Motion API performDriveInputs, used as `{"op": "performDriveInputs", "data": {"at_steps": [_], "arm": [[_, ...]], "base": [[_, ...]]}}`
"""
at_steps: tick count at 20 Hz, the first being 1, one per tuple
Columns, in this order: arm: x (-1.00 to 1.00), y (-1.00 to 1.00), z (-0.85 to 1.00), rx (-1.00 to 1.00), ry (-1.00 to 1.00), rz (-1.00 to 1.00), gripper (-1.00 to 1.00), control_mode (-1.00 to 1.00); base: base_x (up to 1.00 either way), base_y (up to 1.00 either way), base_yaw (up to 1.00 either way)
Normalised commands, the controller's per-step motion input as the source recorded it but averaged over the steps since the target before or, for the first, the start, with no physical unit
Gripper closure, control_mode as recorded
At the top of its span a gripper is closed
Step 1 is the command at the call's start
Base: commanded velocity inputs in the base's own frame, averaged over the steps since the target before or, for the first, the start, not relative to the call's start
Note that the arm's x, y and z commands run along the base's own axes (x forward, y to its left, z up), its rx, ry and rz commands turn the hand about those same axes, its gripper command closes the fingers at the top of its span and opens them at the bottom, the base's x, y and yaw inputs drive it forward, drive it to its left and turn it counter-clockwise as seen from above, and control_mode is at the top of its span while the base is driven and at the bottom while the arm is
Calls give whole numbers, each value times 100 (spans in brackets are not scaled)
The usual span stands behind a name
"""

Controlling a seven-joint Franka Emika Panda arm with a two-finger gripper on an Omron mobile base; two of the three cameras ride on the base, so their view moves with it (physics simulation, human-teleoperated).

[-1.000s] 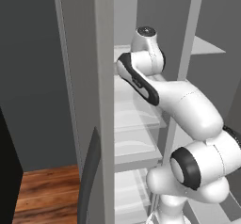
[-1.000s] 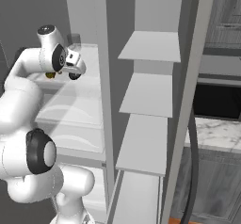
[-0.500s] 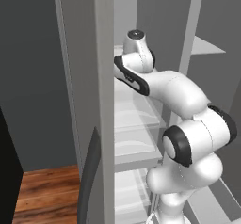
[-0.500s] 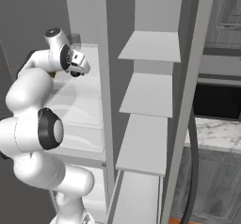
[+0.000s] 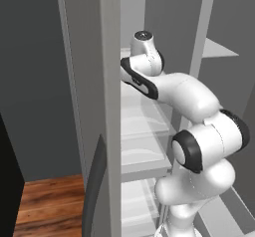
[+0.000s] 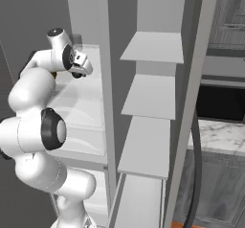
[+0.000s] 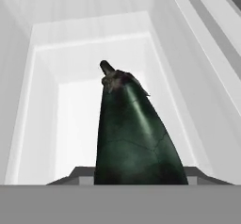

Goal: Take the sweet potato and eggplant from the fridge shelf and place them in the freezer drawer to begin freezing them.

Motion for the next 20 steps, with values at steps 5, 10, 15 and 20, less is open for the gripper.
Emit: {"op": "performDriveInputs", "data": {"at_steps": [5,10,15,20], "arm": [[-84,-23,19,4,-3,1,100,-100],[-100,-26,51,4,-1,7,100,-100],[-100,-13,25,3,0,13,100,-100],[-89,-16,-2,-1,2,14,100,-100]], "base": [[0,0,0],[0,0,0],[0,0,0],[0,0,0]]}}
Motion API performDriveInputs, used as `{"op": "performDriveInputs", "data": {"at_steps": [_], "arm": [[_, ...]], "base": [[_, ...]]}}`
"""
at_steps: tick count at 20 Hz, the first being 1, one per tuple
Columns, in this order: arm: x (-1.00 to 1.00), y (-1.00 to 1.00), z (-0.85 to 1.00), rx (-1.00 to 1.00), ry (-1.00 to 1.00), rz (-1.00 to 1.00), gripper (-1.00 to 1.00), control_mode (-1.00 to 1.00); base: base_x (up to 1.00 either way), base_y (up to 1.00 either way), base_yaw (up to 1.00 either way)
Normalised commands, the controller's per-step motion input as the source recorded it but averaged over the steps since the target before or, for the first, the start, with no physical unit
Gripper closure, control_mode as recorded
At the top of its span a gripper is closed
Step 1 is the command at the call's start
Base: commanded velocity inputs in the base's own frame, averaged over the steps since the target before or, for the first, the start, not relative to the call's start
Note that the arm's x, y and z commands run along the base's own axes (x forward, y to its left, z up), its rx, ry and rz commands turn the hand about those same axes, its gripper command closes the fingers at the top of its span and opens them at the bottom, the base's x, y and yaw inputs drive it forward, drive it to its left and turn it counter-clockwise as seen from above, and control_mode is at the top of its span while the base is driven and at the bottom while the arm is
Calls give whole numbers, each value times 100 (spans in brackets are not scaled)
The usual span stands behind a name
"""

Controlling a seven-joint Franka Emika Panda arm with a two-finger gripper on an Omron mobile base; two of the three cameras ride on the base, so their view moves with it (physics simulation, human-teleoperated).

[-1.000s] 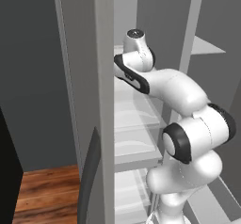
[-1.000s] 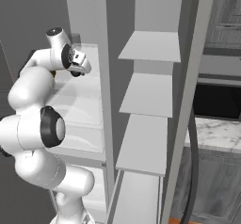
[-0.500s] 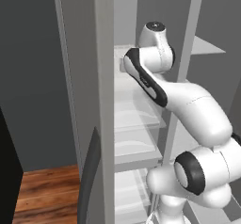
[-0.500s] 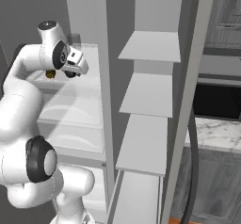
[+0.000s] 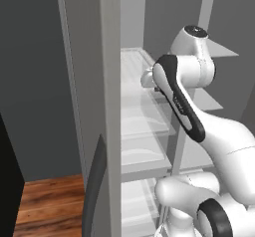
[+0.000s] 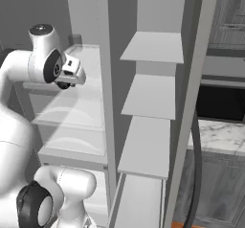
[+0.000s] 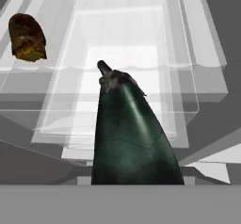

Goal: Take the sweet potato and eggplant from the fridge shelf and place them in the freezer drawer to begin freezing them.

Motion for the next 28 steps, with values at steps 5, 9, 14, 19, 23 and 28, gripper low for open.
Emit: {"op": "performDriveInputs", "data": {"at_steps": [5,9,14,19,23,28], "arm": [[-9,0,-2,-1,1,0,100,-100],[-14,0,-5,-2,2,0,100,100],[0,0,0,0,0,0,100,100],[0,0,0,0,0,0,100,100],[0,0,0,0,0,0,100,100],[0,0,0,0,0,0,100,100]], "base": [[0,0,0],[-53,0,0],[-75,0,0],[-32,-10,-10],[-27,-17,-18],[-34,-18,-18]]}}
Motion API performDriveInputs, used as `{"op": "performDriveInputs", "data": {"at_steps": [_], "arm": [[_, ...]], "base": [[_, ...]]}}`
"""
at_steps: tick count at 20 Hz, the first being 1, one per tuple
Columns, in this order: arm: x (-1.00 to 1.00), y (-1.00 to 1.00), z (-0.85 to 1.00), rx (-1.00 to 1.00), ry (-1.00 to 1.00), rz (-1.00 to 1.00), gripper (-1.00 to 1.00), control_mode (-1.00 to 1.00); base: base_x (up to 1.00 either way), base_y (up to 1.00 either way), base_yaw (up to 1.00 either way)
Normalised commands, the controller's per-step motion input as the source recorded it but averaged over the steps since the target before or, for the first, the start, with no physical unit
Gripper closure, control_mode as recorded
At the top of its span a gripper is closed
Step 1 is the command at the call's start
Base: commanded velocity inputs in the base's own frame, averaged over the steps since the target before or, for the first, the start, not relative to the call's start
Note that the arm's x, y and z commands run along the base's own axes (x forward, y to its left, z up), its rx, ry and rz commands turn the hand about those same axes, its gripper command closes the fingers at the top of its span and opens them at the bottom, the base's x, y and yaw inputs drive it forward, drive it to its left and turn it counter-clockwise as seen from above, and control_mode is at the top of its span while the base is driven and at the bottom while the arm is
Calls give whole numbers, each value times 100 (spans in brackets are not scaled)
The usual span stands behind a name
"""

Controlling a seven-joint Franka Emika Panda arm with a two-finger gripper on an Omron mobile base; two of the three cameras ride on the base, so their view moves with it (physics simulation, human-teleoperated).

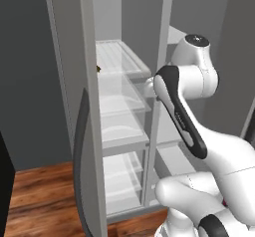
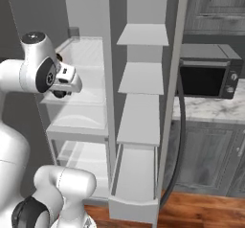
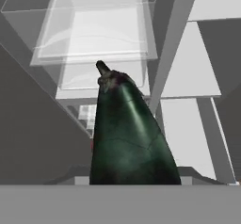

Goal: Take the sweet potato and eggplant from the fridge shelf and place them in the freezer drawer to begin freezing them.

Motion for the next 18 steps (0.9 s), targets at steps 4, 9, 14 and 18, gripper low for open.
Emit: {"op": "performDriveInputs", "data": {"at_steps": [4,9,14,18], "arm": [[-7,-50,-40,0,27,-22,100,-100],[32,-77,-90,0,44,-29,100,-100],[32,-96,-100,0,34,-23,100,-100],[9,-92,-100,2,26,-18,100,-100]], "base": [[0,0,0],[0,0,0],[0,0,0],[0,0,0]]}}
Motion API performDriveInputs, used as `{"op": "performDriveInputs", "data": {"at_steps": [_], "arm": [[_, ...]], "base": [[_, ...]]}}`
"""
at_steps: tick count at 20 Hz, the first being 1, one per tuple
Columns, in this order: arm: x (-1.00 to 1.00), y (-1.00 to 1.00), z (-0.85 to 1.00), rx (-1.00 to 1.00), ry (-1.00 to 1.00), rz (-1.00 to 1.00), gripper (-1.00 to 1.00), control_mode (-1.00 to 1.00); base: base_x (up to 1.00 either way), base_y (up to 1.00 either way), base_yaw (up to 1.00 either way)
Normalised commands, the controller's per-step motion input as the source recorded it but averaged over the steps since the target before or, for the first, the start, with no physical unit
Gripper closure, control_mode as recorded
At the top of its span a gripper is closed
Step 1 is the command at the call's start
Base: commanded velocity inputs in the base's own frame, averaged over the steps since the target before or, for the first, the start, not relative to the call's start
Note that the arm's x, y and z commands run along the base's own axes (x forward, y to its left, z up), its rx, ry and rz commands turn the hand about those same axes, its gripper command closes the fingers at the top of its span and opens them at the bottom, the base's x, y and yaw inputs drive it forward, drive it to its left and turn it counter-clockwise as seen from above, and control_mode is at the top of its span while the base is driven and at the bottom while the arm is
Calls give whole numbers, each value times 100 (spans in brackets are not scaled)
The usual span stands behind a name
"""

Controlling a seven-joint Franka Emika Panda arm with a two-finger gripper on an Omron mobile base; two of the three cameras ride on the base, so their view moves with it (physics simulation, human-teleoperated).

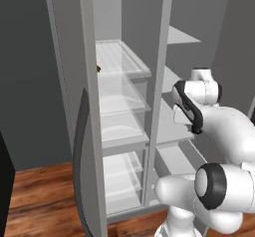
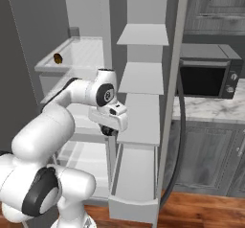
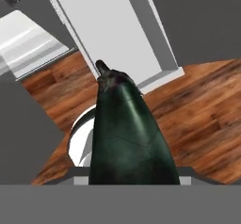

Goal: Take the sweet potato and eggplant from the fridge shelf and place them in the freezer drawer to begin freezing them.

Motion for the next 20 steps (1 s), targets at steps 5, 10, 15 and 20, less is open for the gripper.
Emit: {"op": "performDriveInputs", "data": {"at_steps": [5,10,15,20], "arm": [[16,-47,-100,0,12,-17,100,-100],[9,-29,-81,0,0,-13,100,-100],[2,-7,-80,0,0,-8,100,-100],[26,-1,-40,0,-2,-2,100,-100]], "base": [[0,0,0],[0,0,0],[0,0,0],[0,0,0]]}}
